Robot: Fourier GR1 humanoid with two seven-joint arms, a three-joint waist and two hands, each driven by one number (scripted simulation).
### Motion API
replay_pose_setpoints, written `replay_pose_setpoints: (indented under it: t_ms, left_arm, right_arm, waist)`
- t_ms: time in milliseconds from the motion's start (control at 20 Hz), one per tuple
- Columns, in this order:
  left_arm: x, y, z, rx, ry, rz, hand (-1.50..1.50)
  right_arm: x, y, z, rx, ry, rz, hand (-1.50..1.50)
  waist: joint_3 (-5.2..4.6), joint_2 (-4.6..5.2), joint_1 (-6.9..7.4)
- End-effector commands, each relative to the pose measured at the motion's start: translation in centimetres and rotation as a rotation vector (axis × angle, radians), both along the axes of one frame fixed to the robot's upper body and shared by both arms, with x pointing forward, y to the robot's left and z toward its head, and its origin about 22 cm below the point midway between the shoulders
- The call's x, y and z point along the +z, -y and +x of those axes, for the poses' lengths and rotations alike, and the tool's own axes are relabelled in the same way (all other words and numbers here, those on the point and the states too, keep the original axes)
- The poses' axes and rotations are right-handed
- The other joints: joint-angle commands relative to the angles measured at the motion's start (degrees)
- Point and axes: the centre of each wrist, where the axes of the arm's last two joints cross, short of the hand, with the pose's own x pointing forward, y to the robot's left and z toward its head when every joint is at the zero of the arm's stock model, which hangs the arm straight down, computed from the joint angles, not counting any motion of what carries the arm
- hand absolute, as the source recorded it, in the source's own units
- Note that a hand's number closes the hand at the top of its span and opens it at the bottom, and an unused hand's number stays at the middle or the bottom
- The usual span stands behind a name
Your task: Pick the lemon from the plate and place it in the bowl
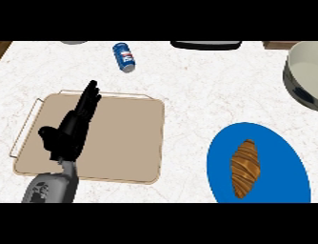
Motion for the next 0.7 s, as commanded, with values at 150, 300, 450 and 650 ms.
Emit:
replay_pose_setpoints:
  t_ms: [150,300,450,650]
  left_arm:
    - [1.0,-0.1,0.2,-0.010,0.008,0.001,0.00]
    - [-0.6,0.0,-0.4,-0.016,-0.010,-0.007,0.00]
    - [0.7,-0.5,0.0,-0.006,0.002,0.016,0.00]
    - [-0.3,0.4,-0.2,-0.017,0.006,0.013,0.00]
  right_arm:
    - [-5.2,-0.1,5.2,-0.077,0.000,-0.060,1.50]
    - [-6.0,1.5,5.9,-0.105,0.010,-0.094,1.50]
    - [-7.3,3.1,6.0,-0.113,-0.021,-0.079,1.50]
    - [-8.4,3.9,6.1,-0.097,-0.138,-0.116,1.50]
  waist:
    - [0.05,0.14,0.66]
    - [0.07,0.35,0.77]
    - [0.09,0.25,0.38]
    - [0.15,0.79,1.53]
